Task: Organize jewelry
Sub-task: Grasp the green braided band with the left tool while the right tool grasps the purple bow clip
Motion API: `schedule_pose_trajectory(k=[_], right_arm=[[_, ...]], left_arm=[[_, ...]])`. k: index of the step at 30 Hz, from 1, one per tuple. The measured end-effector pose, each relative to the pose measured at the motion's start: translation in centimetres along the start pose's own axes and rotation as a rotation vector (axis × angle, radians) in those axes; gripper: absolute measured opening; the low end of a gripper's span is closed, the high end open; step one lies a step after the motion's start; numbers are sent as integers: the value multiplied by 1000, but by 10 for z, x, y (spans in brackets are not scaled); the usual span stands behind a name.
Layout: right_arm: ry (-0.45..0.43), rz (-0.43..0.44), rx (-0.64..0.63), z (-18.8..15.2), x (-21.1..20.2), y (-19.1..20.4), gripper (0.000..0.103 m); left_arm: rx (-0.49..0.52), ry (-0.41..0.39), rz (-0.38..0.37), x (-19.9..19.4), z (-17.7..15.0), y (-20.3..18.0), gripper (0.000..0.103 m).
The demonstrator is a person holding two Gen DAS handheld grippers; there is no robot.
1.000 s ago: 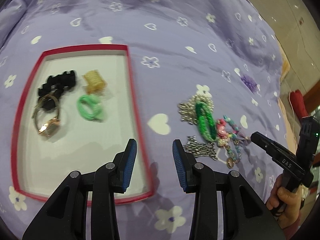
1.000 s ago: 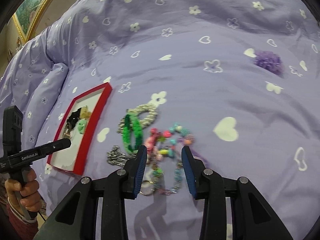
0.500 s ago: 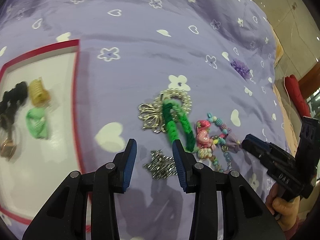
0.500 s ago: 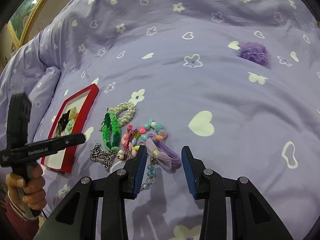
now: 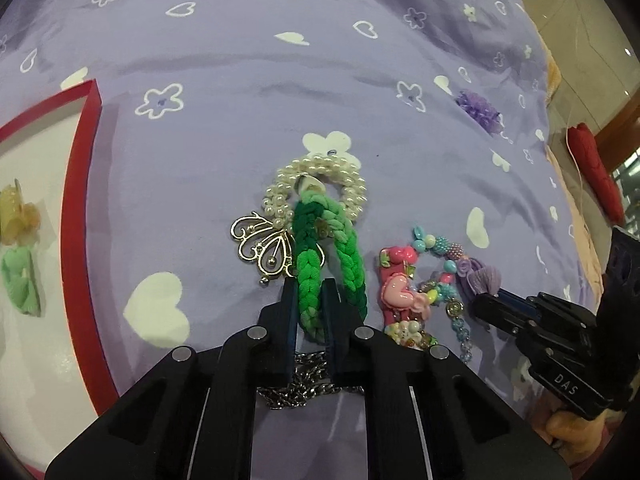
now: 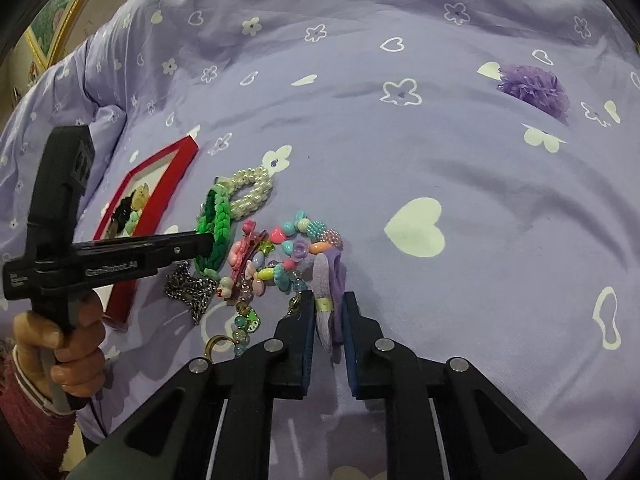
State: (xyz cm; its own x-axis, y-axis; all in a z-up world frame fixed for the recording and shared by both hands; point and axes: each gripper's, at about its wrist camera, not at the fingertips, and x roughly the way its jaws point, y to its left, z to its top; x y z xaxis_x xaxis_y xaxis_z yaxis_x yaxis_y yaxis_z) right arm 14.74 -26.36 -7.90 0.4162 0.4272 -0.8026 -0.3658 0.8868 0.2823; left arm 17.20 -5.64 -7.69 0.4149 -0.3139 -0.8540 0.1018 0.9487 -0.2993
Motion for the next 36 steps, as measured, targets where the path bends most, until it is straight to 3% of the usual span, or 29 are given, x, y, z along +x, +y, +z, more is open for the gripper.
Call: schedule_pose_trajectory(k=[9,23,36], right_arm=[[-27,38,3,-1,-9,11,12],[-36,101,-63,2,-12,64,12],[-14,184,-97,-4,-4,100,12]], left_arm=[[-5,-60,-1,-30,-13,5,9],[-113,-143,2,-85,-44,45,9],[-162,-170,16,-107,-64,70,9]])
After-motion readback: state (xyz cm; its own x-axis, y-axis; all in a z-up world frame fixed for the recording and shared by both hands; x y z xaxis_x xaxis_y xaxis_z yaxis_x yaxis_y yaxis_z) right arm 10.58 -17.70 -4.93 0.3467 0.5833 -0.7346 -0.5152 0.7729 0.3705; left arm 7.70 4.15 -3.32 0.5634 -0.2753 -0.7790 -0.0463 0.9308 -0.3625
